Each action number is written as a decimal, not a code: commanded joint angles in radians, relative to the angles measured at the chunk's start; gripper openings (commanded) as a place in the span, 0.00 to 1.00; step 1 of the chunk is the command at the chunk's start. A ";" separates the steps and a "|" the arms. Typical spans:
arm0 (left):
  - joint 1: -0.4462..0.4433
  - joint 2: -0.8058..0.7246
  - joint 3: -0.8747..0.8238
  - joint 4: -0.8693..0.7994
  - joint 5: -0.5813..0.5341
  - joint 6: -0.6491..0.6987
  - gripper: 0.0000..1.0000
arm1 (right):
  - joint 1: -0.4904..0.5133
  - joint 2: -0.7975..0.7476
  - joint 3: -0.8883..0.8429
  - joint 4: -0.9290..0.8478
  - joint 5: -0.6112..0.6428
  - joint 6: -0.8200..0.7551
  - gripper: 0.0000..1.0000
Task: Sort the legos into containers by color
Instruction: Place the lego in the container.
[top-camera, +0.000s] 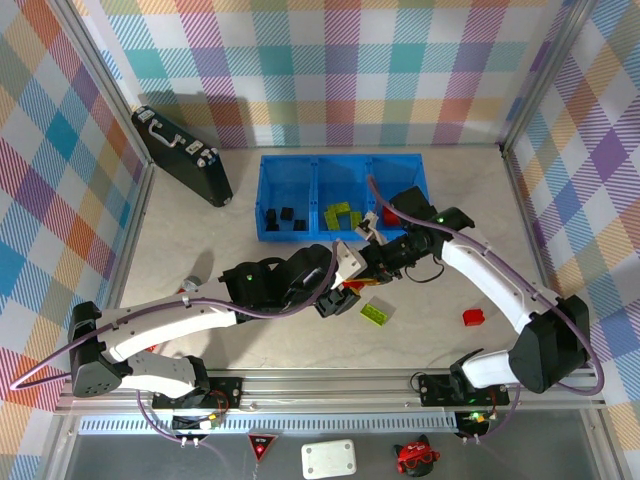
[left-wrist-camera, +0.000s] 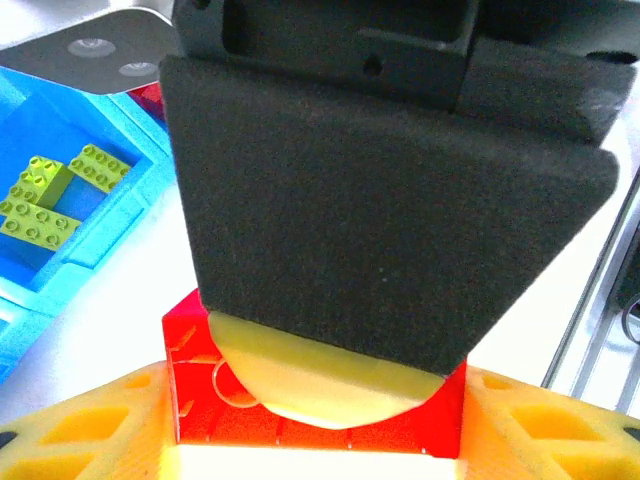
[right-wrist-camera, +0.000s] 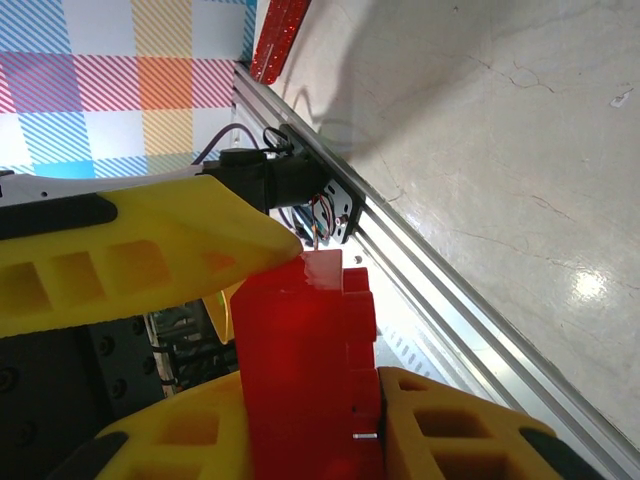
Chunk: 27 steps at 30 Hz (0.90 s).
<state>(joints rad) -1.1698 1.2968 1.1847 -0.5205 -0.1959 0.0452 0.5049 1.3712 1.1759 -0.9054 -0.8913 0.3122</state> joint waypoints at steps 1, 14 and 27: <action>-0.011 -0.013 0.020 -0.011 -0.046 -0.019 0.64 | -0.029 -0.020 -0.002 -0.009 0.023 0.016 0.24; -0.011 -0.042 -0.060 -0.011 -0.078 -0.132 0.70 | -0.113 0.044 0.065 -0.069 0.415 0.001 0.24; -0.010 0.073 -0.056 -0.085 -0.144 -0.336 0.70 | -0.156 0.313 0.330 -0.107 0.960 -0.093 0.25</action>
<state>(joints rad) -1.1702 1.3506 1.1328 -0.5648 -0.3084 -0.2111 0.3603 1.6238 1.4334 -0.9859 -0.1047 0.2741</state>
